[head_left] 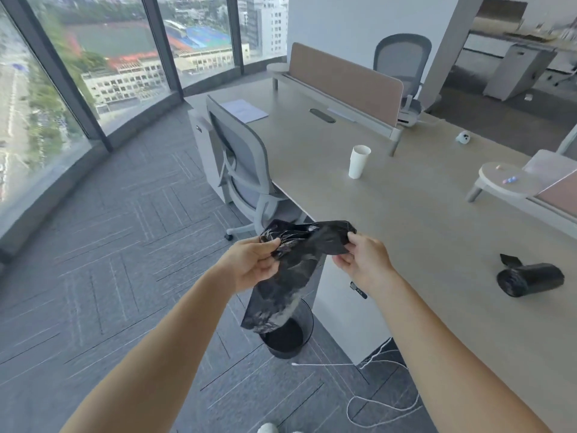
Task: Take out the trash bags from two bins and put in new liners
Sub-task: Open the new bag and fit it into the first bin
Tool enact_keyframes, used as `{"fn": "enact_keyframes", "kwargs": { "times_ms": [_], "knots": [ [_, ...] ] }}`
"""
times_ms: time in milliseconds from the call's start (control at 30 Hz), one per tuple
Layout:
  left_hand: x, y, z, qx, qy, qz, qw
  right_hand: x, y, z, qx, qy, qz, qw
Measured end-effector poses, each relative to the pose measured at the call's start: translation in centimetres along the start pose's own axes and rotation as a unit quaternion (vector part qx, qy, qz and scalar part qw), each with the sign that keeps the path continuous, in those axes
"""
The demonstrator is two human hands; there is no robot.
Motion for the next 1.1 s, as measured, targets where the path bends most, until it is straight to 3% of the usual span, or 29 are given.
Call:
{"fn": "enact_keyframes", "kwargs": {
  "times_ms": [200, 333, 567, 667, 767, 833, 1000, 1067, 1100],
  "knots": [
    [-2.5, 1.8, -3.5, 0.122, -0.065, -0.046, 0.989, 2.0, -0.7, 0.6, 0.013, -0.043, 0.033, 0.998],
    [-2.6, 1.6, -5.0, 0.210, -0.219, -0.040, 0.952, 3.6, -0.2, 2.5, 0.026, -0.005, 0.014, 1.000],
    [-2.4, 2.2, -8.0, 0.136, -0.283, -0.074, 0.947, 5.0, 0.9, 4.8, 0.057, -0.013, -0.006, 0.998],
    [-2.4, 3.2, -9.4, 0.060, -0.212, -0.113, 0.969, 5.9, 2.0, 6.0, 0.074, -0.033, -0.016, 0.997],
    [-1.9, 3.6, -11.0, 0.037, -0.111, -0.104, 0.988, 6.8, 3.5, 7.7, 0.065, -0.061, -0.018, 0.996],
    [-1.4, 3.7, -12.3, 0.038, -0.101, -0.086, 0.990, 7.1, 4.8, 8.5, 0.075, -0.078, -0.041, 0.993],
    [0.4, 4.6, -14.6, 0.084, -0.234, -0.021, 0.968, 8.5, 5.8, 8.2, 0.156, -0.020, -0.061, 0.986],
    [1.3, 4.7, -14.5, 0.096, -0.290, 0.032, 0.952, 8.6, 6.7, 8.2, 0.192, 0.124, -0.080, 0.970],
    [1.8, 4.6, -14.4, 0.099, -0.305, 0.058, 0.945, 8.1, 7.2, 8.3, 0.209, 0.245, -0.120, 0.939]
  ]
}}
Point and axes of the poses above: each hand's wrist, its own y-axis away from the middle knuckle, its own z-axis out of the palm, x = y × z, the point moved 6 cm from there along -y, towards the middle knuckle, and after that the axes turned 4 degrees about -y, right-handed, at the moved point
